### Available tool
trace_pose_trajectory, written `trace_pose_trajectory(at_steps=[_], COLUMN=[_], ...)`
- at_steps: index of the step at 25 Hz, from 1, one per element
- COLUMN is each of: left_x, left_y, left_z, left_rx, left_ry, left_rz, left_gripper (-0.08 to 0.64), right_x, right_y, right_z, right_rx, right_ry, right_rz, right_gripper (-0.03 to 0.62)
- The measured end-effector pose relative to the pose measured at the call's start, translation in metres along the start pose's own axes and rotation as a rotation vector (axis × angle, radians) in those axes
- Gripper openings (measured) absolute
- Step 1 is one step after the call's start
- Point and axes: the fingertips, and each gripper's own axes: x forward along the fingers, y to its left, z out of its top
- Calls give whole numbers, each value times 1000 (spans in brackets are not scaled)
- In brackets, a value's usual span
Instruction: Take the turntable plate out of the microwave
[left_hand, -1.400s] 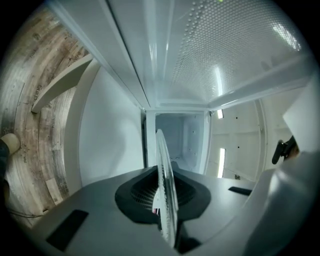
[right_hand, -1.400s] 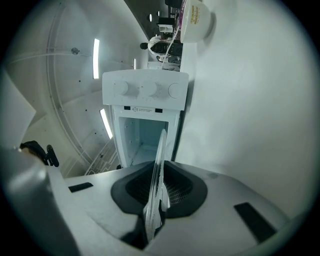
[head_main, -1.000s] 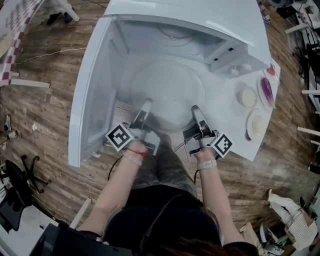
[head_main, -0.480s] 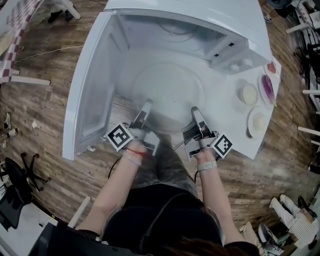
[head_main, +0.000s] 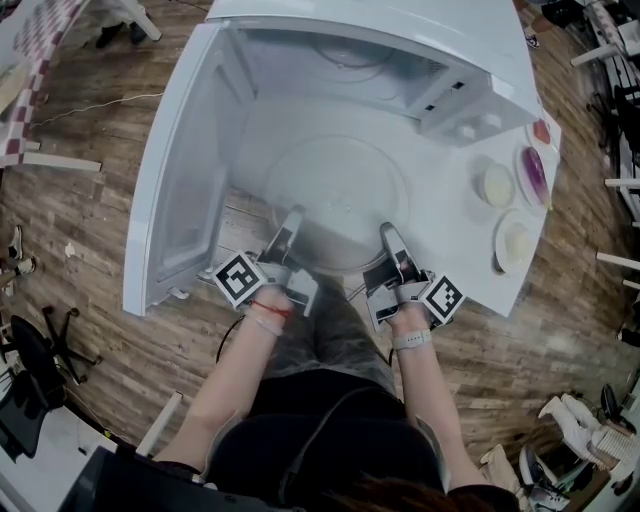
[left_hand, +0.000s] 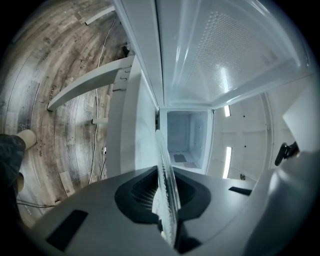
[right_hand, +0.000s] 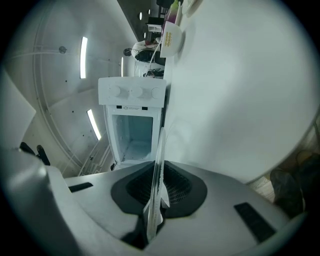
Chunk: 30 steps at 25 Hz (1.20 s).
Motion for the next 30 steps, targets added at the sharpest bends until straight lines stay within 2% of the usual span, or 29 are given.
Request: trace_pose_trajectory(at_steps=[12,19,25,30], left_x=[-5,-6,-6,-6], left_y=[5,11,14,16], left_z=[1,3,5,7], left_rx=[-7,-61,-83,-106], left_ry=[-25,-53,-67,-83], left_rz=[14,19,24,25], left_gripper=[31,29,29,29], right_x=[-1,1,2,1], right_y=[-6,-8,-7,-2], right_z=[-5,-7,-9,-15], right_rx=[21,14,17,7], right_ry=[4,33,53,76], right_rz=[-37,-79,-83,-53], right_gripper=[44,44,46,130])
